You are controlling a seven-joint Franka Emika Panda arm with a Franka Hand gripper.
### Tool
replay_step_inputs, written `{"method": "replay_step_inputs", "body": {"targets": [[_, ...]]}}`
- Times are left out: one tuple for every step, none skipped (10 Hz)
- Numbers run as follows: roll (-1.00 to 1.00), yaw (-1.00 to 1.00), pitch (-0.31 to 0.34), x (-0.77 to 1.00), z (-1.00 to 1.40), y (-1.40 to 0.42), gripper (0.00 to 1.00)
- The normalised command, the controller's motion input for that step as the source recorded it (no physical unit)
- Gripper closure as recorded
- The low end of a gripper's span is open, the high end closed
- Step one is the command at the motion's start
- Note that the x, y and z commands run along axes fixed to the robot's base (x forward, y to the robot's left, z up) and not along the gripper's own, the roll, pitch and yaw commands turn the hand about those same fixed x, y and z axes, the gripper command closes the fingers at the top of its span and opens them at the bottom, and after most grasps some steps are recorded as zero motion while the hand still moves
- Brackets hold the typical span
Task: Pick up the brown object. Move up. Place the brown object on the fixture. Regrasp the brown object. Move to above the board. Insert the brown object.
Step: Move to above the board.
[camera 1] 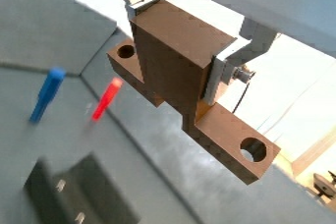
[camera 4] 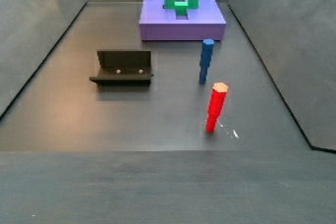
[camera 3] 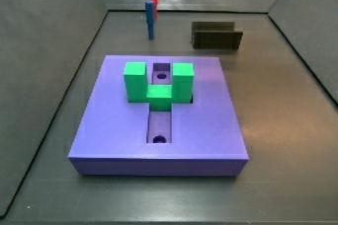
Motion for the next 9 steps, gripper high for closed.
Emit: {"method": "replay_step_inputs", "body": {"targets": [[-0.01,-0.04,0.063,0.01,0.61,-0.01,1.0],[0.0,-0.03,0.094,0.03,0.18,-0.01,1.0],[-1.0,-0.12,0.152,-1.13,0.26,-1.4,1.0],[-1.0,-0.11,0.142,-1.16,0.29,-1.4,1.0],[-1.0,-0.1,0.122,-1.25,0.29,-1.4,1.0],[-1.0,-0.09,0.128,-1.27,0.26,-1.4,1.0],[-1.0,-0.08,0.137,-1.25,0.28,-1.4,1.0],[-1.0,-0.06,0.133,-0.73,0.15,-0.77,1.0],[-1.0,-0.06,0.139,-0.41,0.07,-0.41,1.0]]}}
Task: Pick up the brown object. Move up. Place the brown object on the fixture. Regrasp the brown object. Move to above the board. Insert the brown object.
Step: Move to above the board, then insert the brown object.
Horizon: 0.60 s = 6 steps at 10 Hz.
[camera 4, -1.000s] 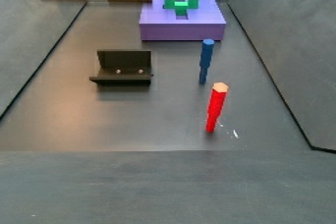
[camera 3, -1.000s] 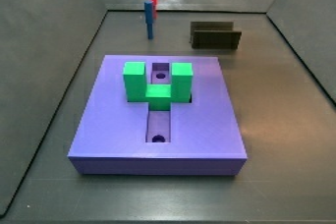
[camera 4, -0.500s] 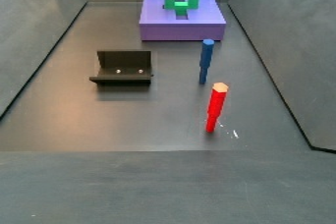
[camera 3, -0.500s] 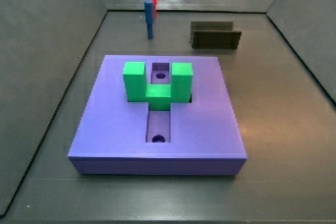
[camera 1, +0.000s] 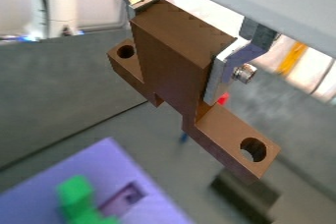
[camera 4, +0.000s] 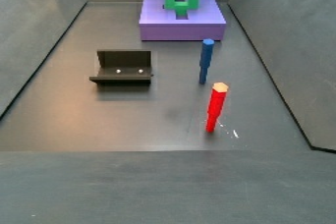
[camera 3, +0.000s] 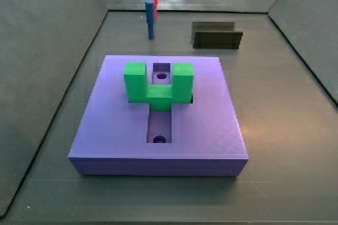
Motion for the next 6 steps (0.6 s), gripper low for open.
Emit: {"method": "replay_step_inputs", "body": {"targets": [[-1.0,-0.05,0.131,-0.16,0.02,-0.13,1.0],[-1.0,-0.04,0.116,-0.11,0.01,-0.07,1.0],[-0.7,-0.01,0.041,-0.08,0.01,0.01,1.0],[-0.42,0.0,-0.009,-0.06,0.0,0.03,1.0],[-0.27,0.0,-0.021,-0.05,0.01,0.01,1.0],[0.05,0.0,0.0,0.0,-0.03,0.0,1.0]]}}
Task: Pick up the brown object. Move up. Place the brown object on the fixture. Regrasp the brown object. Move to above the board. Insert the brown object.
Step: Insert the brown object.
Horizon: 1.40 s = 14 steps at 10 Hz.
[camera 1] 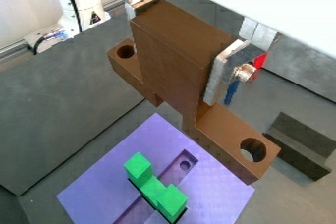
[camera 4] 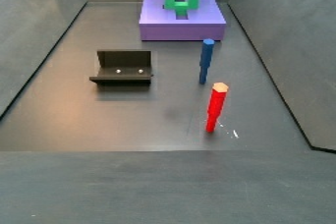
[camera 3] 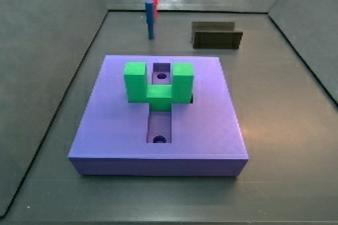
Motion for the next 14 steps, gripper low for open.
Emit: {"method": "replay_step_inputs", "body": {"targets": [[0.12,0.0,0.0,0.01,-0.04,-0.06,1.0],[0.0,0.0,0.0,0.0,-0.11,-0.05,1.0],[-0.27,0.0,-0.043,0.0,-0.47,0.0,1.0],[-0.32,-0.6,-0.084,-0.11,-0.34,-0.18,1.0],[-0.34,-0.71,-0.139,-0.09,-0.13,-0.1,1.0],[-0.37,-0.72,-0.144,-0.05,-0.03,-0.08,1.0],[-0.37,-0.73,-0.186,-0.03,0.0,-0.07,1.0],[-0.37,-0.74,-0.203,-0.02,0.0,-0.07,1.0],[-0.37,-0.74,-0.206,-0.02,0.0,-0.07,1.0],[-0.34,-0.77,-0.243,-0.05,-0.03,-0.07,1.0],[-0.28,-0.83,-0.259,-0.07,-0.13,-0.07,1.0],[-0.19,-0.9,-0.209,-0.06,-0.29,-0.07,1.0],[-0.11,-0.98,-0.196,-0.05,-0.4,-0.04,1.0],[-0.09,-1.0,-0.187,-0.03,-0.42,-0.02,1.0]]}}
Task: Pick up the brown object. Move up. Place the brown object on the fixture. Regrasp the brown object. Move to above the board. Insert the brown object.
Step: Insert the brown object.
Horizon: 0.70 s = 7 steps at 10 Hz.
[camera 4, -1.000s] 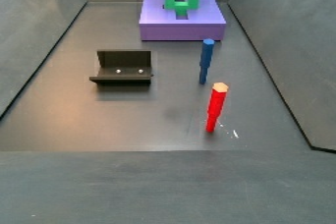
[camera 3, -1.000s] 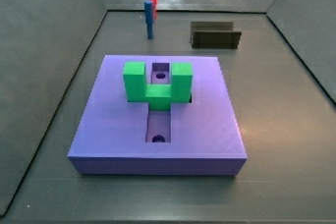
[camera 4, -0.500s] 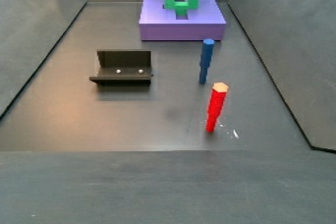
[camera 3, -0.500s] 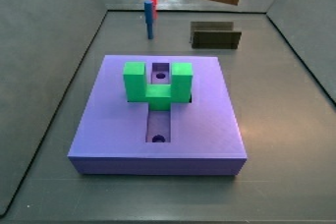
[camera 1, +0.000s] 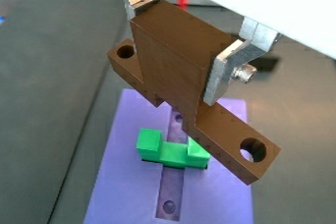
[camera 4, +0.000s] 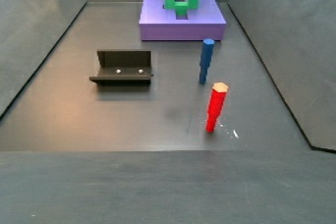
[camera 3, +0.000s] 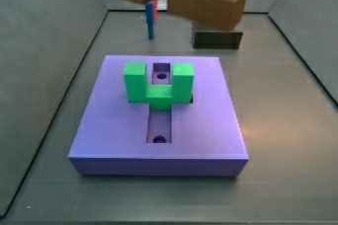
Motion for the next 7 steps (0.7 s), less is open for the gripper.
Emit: {"method": "replay_step_inputs", "body": {"targets": [[-0.07,-1.0,-0.18,-0.02,-0.43,-0.02,1.0],[-0.07,-1.0,-0.147,0.0,-0.41,-0.02,1.0],[-0.08,-1.0,-0.11,0.0,-0.35,-0.02,1.0],[-0.08,-1.0,-0.127,0.0,-0.37,-0.02,1.0],[-0.05,-1.0,-0.117,0.0,-0.41,0.0,1.0],[-0.03,-1.0,-0.091,0.0,-0.42,0.0,1.0],[-0.01,-1.0,-0.074,0.0,-0.4,0.0,1.0]]}}
